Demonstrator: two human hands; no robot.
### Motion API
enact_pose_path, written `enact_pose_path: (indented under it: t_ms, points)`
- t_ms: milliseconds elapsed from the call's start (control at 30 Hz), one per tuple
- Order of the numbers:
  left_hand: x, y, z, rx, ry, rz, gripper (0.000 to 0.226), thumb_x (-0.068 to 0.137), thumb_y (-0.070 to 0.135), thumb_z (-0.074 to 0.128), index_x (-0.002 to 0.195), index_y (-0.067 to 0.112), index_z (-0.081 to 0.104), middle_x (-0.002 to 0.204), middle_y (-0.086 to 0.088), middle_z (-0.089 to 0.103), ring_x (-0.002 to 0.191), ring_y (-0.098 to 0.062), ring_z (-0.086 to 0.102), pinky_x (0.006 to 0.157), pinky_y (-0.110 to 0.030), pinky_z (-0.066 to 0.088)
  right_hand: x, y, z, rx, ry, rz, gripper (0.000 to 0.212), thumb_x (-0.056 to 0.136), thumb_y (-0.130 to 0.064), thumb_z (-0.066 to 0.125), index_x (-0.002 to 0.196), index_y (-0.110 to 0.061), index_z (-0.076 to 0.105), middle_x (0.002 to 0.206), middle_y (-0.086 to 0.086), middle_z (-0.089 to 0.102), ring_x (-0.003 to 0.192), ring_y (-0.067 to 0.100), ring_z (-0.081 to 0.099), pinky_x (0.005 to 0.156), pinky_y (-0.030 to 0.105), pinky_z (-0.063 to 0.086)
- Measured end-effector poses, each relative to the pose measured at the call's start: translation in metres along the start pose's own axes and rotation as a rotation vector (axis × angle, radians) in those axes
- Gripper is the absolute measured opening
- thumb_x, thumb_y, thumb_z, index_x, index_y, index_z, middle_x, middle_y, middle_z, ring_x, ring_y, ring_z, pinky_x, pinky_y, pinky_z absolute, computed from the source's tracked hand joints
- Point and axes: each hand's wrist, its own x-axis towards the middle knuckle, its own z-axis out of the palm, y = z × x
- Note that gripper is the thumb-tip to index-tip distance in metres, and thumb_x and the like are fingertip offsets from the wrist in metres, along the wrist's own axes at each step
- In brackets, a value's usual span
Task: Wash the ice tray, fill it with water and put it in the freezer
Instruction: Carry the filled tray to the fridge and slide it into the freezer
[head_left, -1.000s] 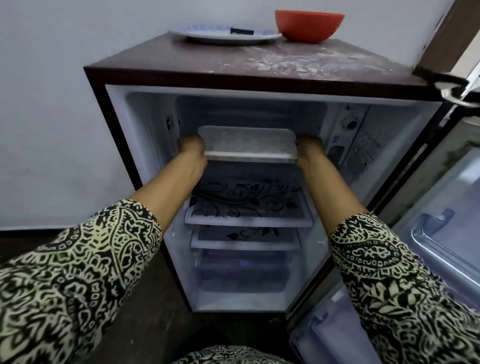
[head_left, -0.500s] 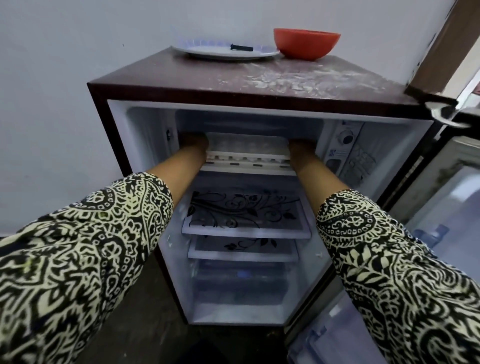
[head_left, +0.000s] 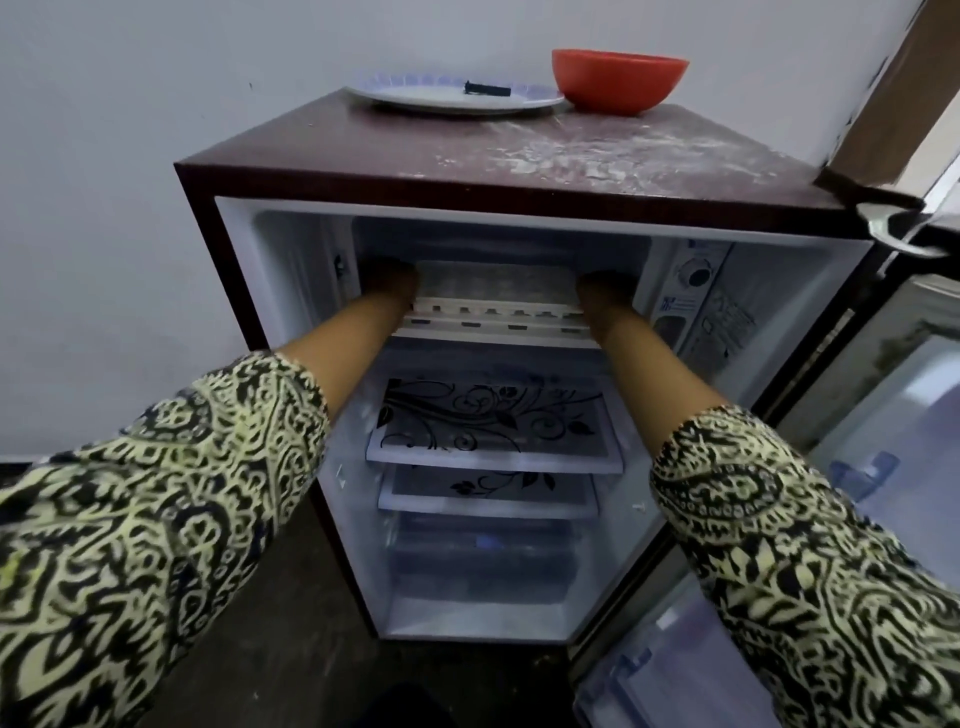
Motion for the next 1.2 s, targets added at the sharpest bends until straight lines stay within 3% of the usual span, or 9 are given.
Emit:
enact_pose_path:
  t_ms: [33,100,167,233,400,567,667,833,1200]
  points:
    - [-0.004,-0.004,0.003,0.013,-0.003,0.037,0.032,0.103,0.020,0.043,0.126,0.000,0.054,0.139,-0.020,0.051,0.098,-0.029,0.059,0.081,-0.023,0.052,-0.003,0.004,0.002,0.021,-0.015,-0.014,0.029,0.101,-0.013,0.033,0.077,-0.008,0.049,0.081,0.011,0.047,0.065,0.020,0.041,0.067,0.030,0.036]
    - [-0.013,-0.016,0.011,0.020,0.007,0.107,0.052,0.102,0.025,0.048,0.147,0.003,0.035,0.149,-0.018,0.041,0.128,-0.035,0.046,0.103,-0.033,0.040,-0.009,0.020,0.008,0.004,-0.023,-0.030,0.024,0.099,-0.014,0.035,0.104,-0.001,0.055,0.096,0.014,0.052,0.080,0.029,0.050,0.070,0.030,0.034]
    - [-0.023,-0.028,0.017,0.075,0.035,0.168,0.066,0.100,0.035,0.051,0.153,0.006,0.023,0.152,-0.016,0.039,0.133,-0.034,0.043,0.104,-0.036,0.040,-0.018,0.032,0.010,-0.028,-0.021,-0.071,0.042,0.100,-0.024,0.039,0.137,-0.004,0.041,0.131,0.018,0.048,0.111,0.035,0.050,0.078,0.031,0.037]
    - [-0.024,-0.032,0.020,0.105,0.040,0.186,0.077,0.097,0.045,0.053,0.154,0.007,0.018,0.149,-0.017,0.043,0.131,-0.034,0.046,0.098,-0.036,0.043,-0.021,0.037,0.008,-0.081,-0.004,-0.132,0.054,0.099,-0.036,0.043,0.144,-0.007,0.033,0.143,0.018,0.042,0.124,0.034,0.045,0.088,0.032,0.039]
    - [-0.025,-0.037,0.023,0.179,0.050,0.246,0.078,0.095,0.055,0.048,0.153,0.009,0.023,0.131,-0.018,0.059,0.118,-0.033,0.056,0.076,-0.030,0.042,-0.020,0.046,0.010,-0.151,-0.002,-0.247,0.052,0.096,-0.040,0.049,0.137,-0.008,0.044,0.134,0.017,0.053,0.117,0.032,0.051,0.072,0.026,0.033]
    - [-0.021,-0.035,0.022,0.260,0.033,0.220,0.080,0.095,0.059,0.043,0.154,0.011,0.019,0.131,-0.016,0.060,0.119,-0.032,0.056,0.077,-0.031,0.043,-0.017,0.043,0.010,-0.076,-0.001,-0.195,0.050,0.098,-0.040,0.046,0.136,-0.007,0.046,0.135,0.019,0.051,0.119,0.033,0.050,0.087,0.031,0.042]
    - [-0.016,-0.035,0.022,0.347,0.032,0.223,0.080,0.095,0.063,0.040,0.155,0.014,0.020,0.122,-0.015,0.065,0.112,-0.032,0.059,0.072,-0.033,0.044,-0.012,0.041,0.012,-0.053,-0.006,-0.183,0.048,0.099,-0.037,0.045,0.137,-0.008,0.046,0.132,0.018,0.053,0.115,0.032,0.052,0.085,0.030,0.044]
    - [-0.010,-0.031,0.021,0.431,0.063,0.218,0.078,0.093,0.065,0.042,0.153,0.018,0.028,0.146,-0.010,0.049,0.130,-0.033,0.047,0.093,-0.036,0.045,-0.004,0.039,0.017,-0.067,0.023,-0.164,0.040,0.100,-0.032,0.043,0.129,-0.005,0.052,0.127,0.017,0.056,0.110,0.031,0.054,0.074,0.027,0.040]
    - [0.004,-0.022,0.021,0.560,0.056,0.194,0.075,0.091,0.071,0.036,0.149,0.022,0.037,0.145,-0.013,0.049,0.131,-0.039,0.043,0.099,-0.044,0.046,0.008,0.020,0.020,-0.409,0.125,-0.153,0.025,0.101,-0.014,0.041,0.113,0.001,0.058,0.116,0.020,0.059,0.106,0.032,0.056,0.071,0.029,0.042]
